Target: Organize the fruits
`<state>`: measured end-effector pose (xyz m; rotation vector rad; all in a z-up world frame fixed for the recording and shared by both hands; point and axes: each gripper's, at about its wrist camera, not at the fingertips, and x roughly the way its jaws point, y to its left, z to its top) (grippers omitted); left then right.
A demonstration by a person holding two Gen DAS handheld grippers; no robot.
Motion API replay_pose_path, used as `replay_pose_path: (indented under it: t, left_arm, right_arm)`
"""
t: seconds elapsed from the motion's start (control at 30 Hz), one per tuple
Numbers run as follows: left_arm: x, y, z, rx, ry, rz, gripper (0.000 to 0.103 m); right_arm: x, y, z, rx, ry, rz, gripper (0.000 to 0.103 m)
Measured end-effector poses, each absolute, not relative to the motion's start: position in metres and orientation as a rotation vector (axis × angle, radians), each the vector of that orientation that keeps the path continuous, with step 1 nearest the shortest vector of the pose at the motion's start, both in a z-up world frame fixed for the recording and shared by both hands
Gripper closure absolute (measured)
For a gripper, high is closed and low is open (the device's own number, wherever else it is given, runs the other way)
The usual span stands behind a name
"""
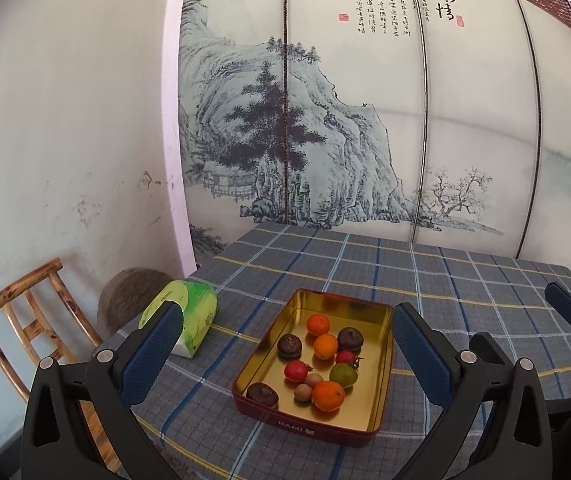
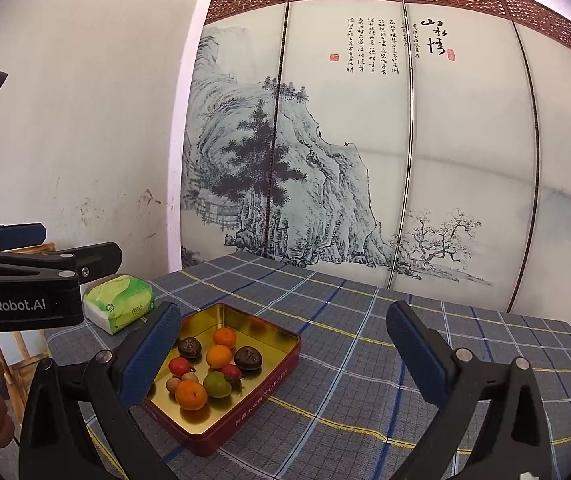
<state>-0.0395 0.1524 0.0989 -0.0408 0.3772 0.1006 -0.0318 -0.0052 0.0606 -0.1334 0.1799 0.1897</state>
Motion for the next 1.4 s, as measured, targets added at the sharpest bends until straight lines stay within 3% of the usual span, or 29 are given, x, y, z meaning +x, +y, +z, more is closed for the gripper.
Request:
replay_pose_path:
  t: [1.0, 1.13, 1.4]
  left_arm:
    - [-0.026, 0.153, 0.082, -0.027, 0.432, 0.109, 0.000]
    - [-0.012, 0.150, 0.079, -0.017, 0.466, 0.107, 0.000]
    - [0.008, 0.138, 0.077, 0.022, 0.504, 0.132, 0.000]
  right_arm:
    - [-0.024, -0.006, 0.047, -0.122, 0.228, 0.204, 0.001]
    - [-0.004, -0.032, 0.034, -0.098, 0.304, 0.216, 0.001]
    - [0.067, -0.146, -0.036, -0.157, 0.634, 0.096, 0.001]
